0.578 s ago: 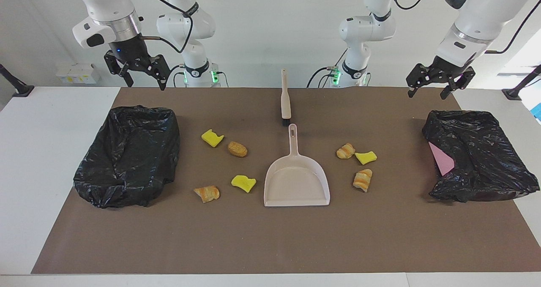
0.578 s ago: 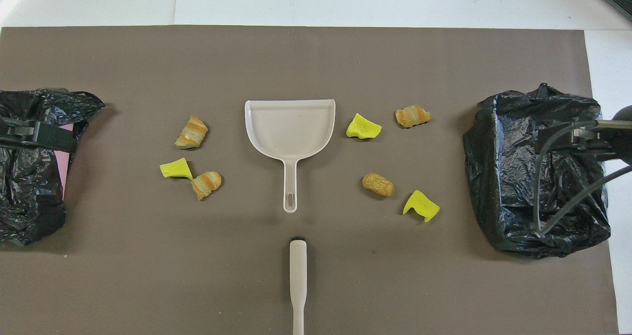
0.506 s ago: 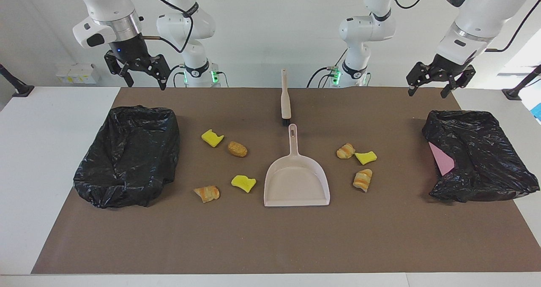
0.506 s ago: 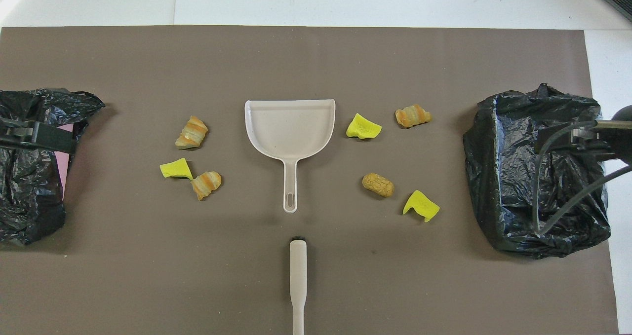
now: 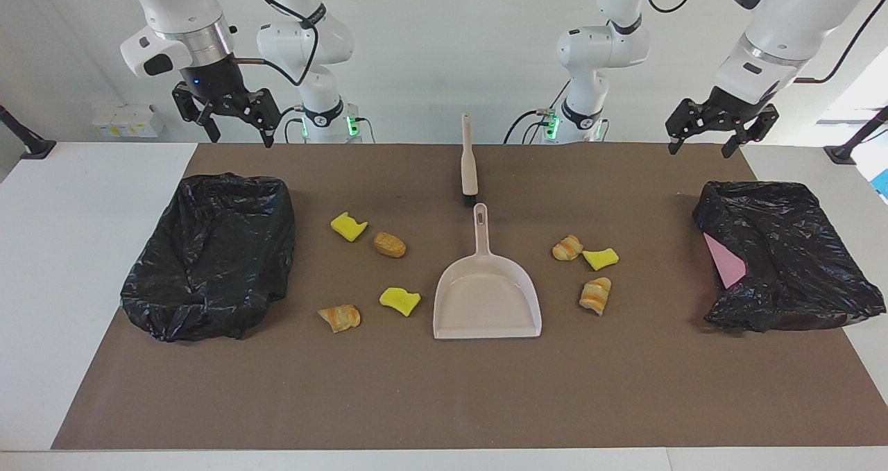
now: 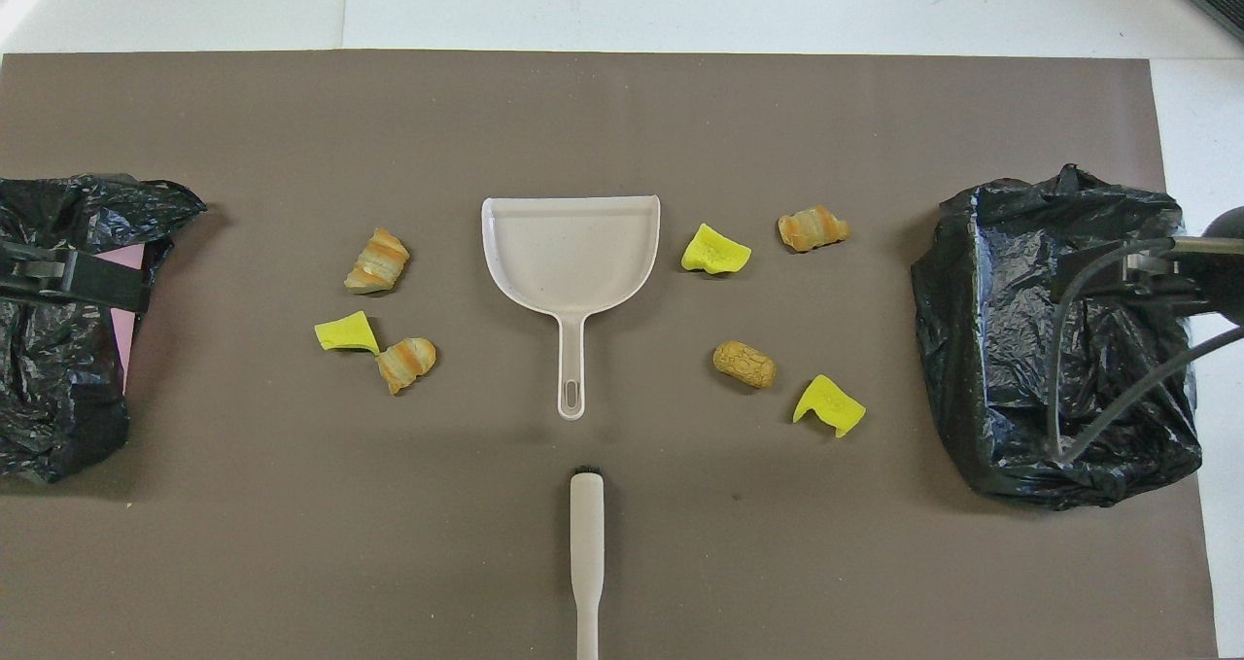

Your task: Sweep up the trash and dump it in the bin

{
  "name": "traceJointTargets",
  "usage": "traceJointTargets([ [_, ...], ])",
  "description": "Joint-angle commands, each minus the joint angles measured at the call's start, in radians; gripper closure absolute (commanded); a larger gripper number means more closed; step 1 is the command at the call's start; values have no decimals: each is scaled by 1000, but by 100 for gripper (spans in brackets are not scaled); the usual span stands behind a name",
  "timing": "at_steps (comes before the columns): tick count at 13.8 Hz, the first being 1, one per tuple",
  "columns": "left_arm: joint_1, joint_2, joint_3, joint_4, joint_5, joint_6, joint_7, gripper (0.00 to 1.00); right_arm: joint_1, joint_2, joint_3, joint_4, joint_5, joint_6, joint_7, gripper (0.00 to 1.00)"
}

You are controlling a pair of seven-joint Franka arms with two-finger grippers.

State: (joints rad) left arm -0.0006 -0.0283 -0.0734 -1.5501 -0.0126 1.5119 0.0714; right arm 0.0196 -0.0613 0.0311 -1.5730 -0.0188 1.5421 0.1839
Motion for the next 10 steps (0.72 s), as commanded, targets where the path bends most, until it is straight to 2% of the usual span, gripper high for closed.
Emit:
traceJointTargets([
  [1,1,-33,0,-36,11,-6,16,0,-9,3,4,15,8,-19,-34,0],
  [7,-7,-36,0,-62,10,-1,13,0,-9,3,3,15,8,-19,-32,0],
  [10,-16,-38,-12,-106,3,11,-5,0,-10,5,1,15,7,-19,-32,0],
])
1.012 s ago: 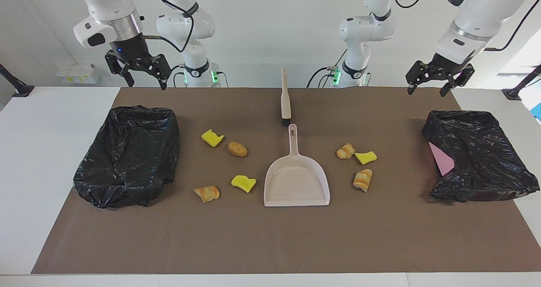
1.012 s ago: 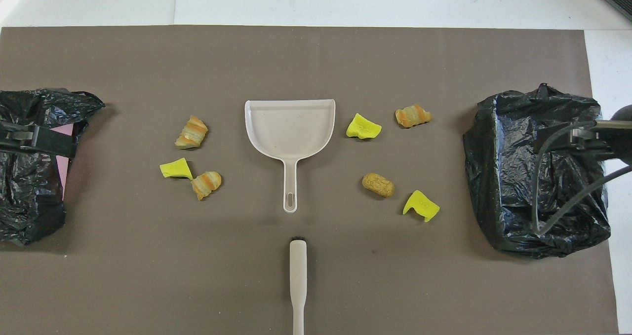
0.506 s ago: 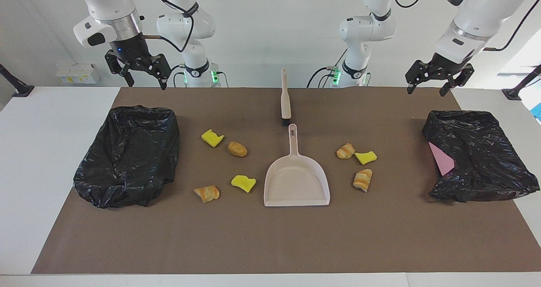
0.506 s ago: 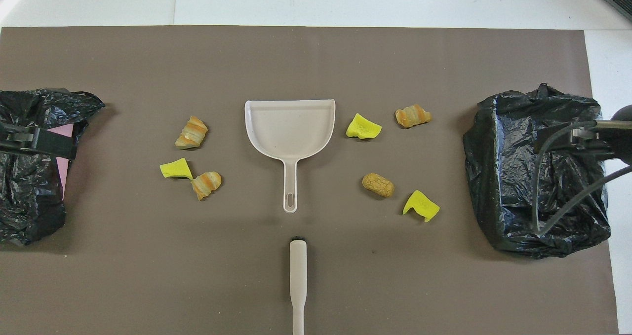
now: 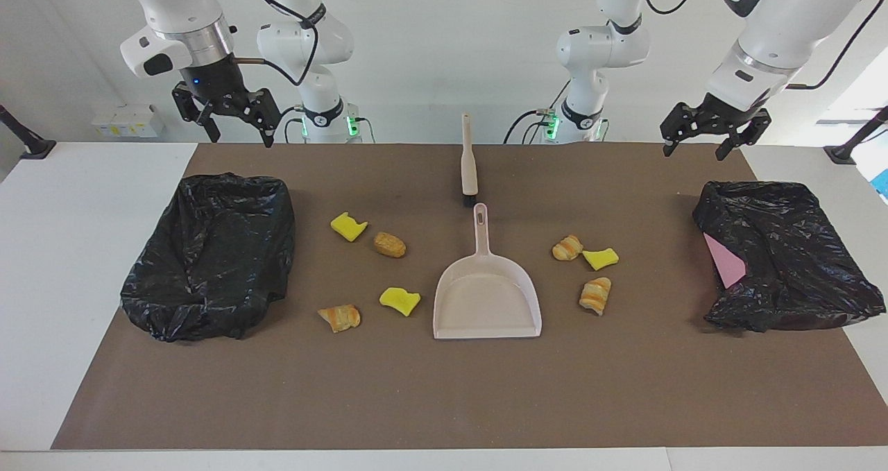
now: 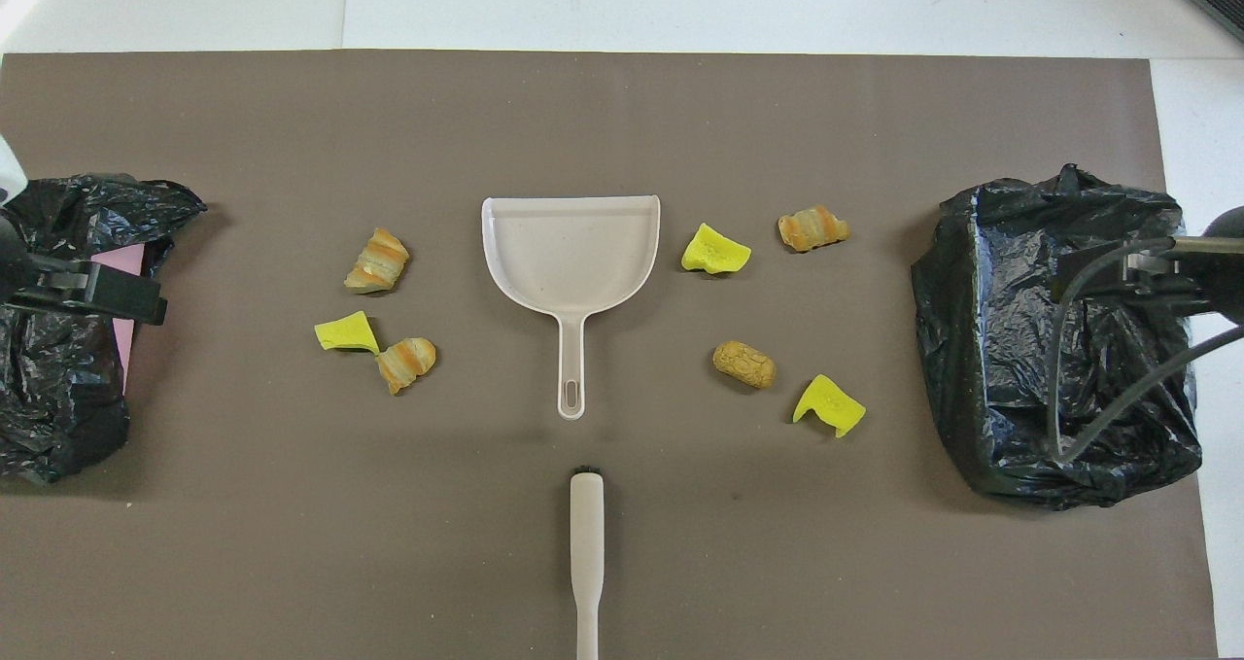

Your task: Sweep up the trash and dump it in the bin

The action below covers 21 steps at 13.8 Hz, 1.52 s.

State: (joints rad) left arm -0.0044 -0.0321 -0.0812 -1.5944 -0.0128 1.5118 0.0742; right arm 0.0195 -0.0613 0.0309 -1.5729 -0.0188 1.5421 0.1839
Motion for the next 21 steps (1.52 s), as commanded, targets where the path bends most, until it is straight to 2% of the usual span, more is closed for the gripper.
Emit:
traceJointTargets([
  [1,-31,-35,-8,-79,2,33,-23,0,-10,3,3,14,8,-19,-32,0],
  [6,-153,-84,-12,-246,-10,154,-141,0,-10,3,1,14,8,-19,-32,0],
  [10,-276,-158,-12,-389,-56,244,-250,0,-10,3,3,14,8,-19,-32,0],
  [17,-524,-176,-12,-525,-84,346,-474,0,-10,3,3,14,8,-19,-32,0],
  [21,-672,-222,-12,-686,-104,485,-597,0,-24,-12,-14,-9,8,-39,-37,0],
])
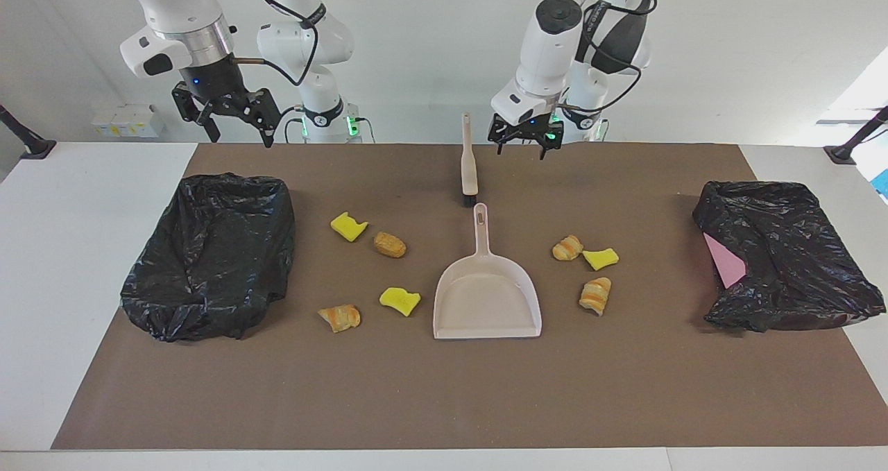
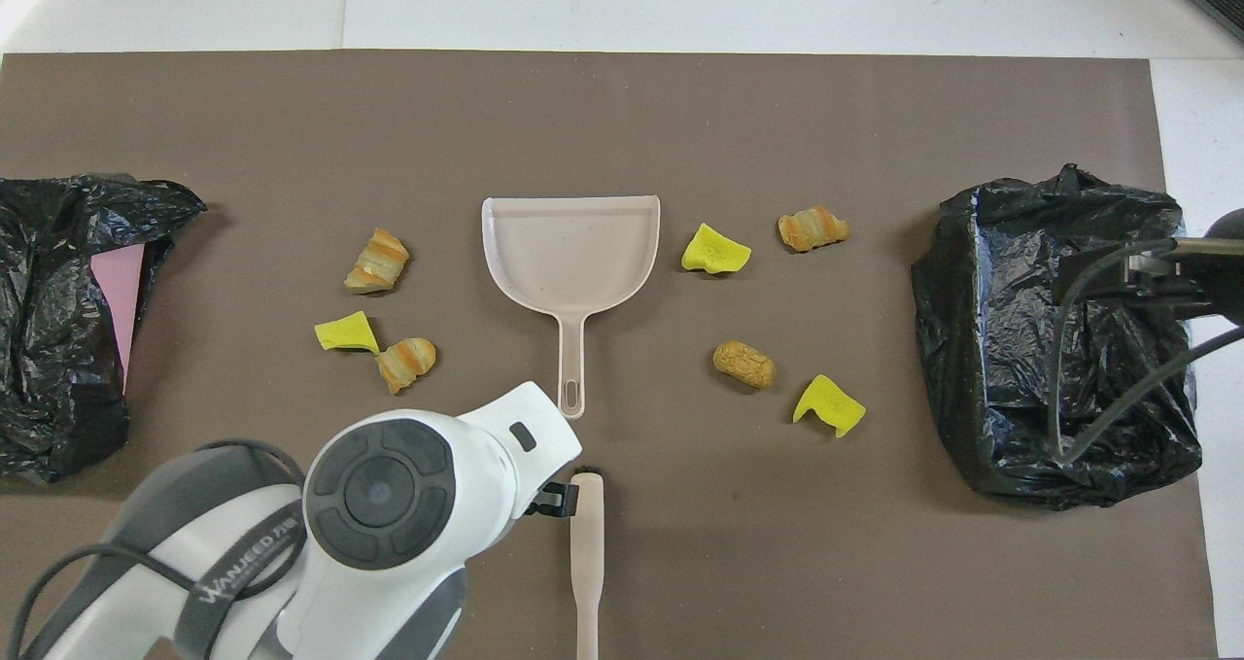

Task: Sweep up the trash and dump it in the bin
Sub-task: 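Reach the right gripper to the dustpan handle and grasp it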

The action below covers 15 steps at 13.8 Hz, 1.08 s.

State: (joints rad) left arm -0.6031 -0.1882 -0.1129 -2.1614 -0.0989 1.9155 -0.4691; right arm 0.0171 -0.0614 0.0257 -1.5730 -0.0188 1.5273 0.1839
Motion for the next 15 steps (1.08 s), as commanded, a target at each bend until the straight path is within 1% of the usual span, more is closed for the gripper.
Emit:
traceJointTargets([
  [1,-120,-65,19,-158,-18,121,-86,0,-19,-12,-10,-10,8,-18,-37,0],
  [3,-191,-62,18,-240,-18,235,-144,0,-9,-14,-9,-13,5,-4,-38,0],
  [4,-223,-59,18,-268,-21,270,-167,0,-8,-14,-9,-16,5,1,-37,0],
  [6,-280,-51,18,-307,-39,321,-213,0,4,-5,2,-39,5,48,-18,0],
  [8,-331,-47,18,-354,-42,361,-226,0,52,20,3,-62,5,100,27,0],
  [9,-339,-42,18,-367,-56,376,-247,0,81,34,3,-71,5,143,63,0],
  [12,-374,-39,18,-382,-65,375,-305,0,180,119,3,-67,3,247,130,0],
  [15,-374,-37,18,-388,-134,370,-307,0,265,215,3,-56,-9,355,216,0],
])
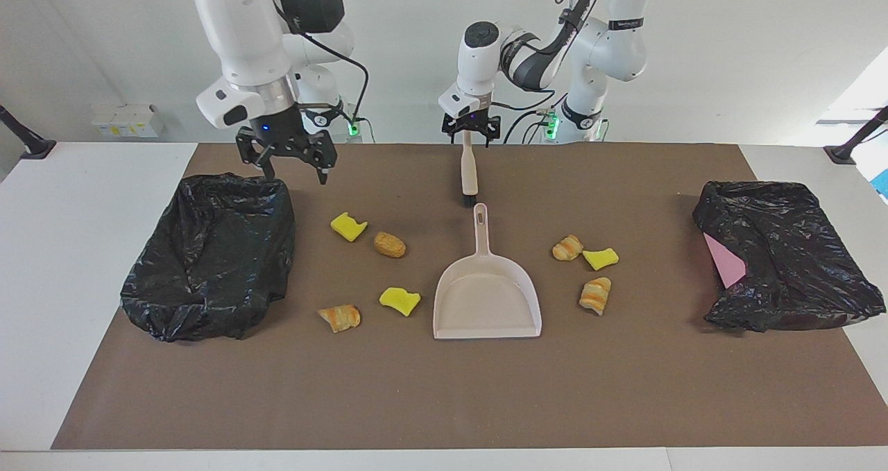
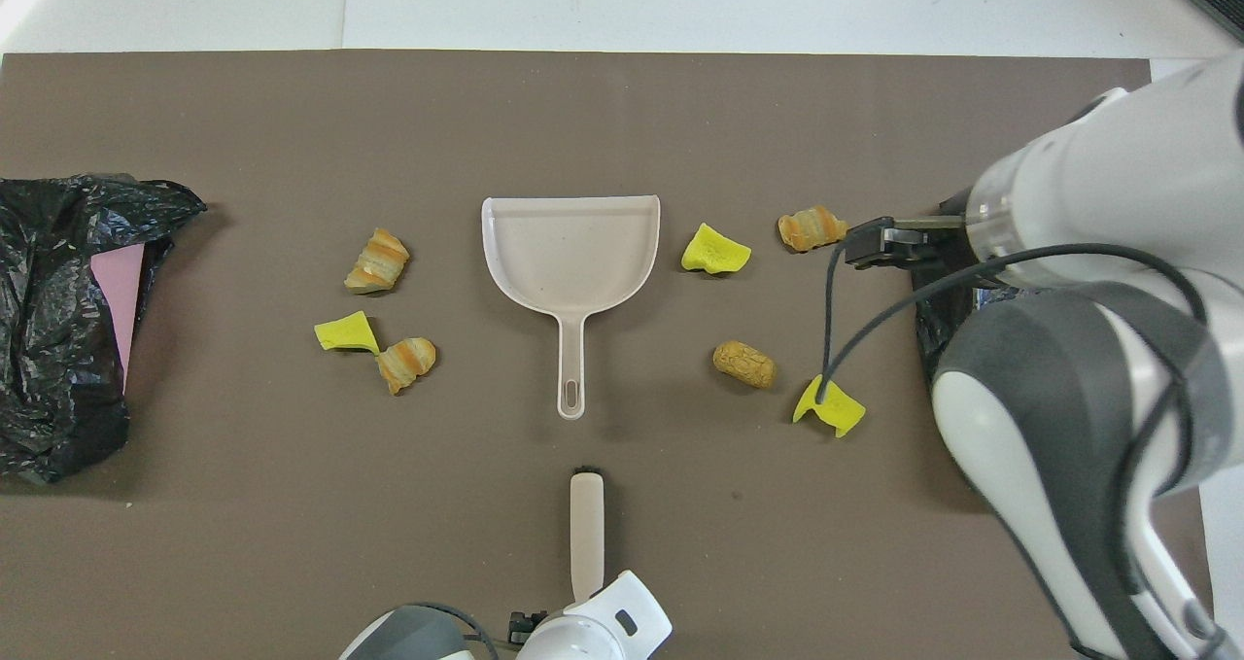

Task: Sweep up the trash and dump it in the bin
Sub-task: 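Reach the right gripper to the dustpan handle and grasp it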

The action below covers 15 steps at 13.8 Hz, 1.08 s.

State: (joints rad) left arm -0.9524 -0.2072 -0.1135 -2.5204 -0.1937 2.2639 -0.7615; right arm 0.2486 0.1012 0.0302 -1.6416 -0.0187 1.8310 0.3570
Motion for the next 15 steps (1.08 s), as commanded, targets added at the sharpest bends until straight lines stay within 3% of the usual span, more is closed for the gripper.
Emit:
traceJointTargets([
  [1,-25,-18,18,-29,-49,17,-16,1,84,96,-1,14,-6,89,92,0],
  [4,-25,-6,18,-31,-70,17,-25,9,174,216,-1,69,-12,146,221,0],
  [7,-40,2,18,-31,-70,17,-19,25,244,307,-1,126,-12,172,310,0],
  [9,-43,18,18,-31,-70,19,-19,47,299,380,-1,181,-14,182,364,0],
  [12,-39,26,20,-24,-70,-4,1,100,359,417,-1,189,-7,204,373,0],
  [15,13,-18,28,-24,-70,-69,16,100,379,426,0,174,0,208,372,0],
])
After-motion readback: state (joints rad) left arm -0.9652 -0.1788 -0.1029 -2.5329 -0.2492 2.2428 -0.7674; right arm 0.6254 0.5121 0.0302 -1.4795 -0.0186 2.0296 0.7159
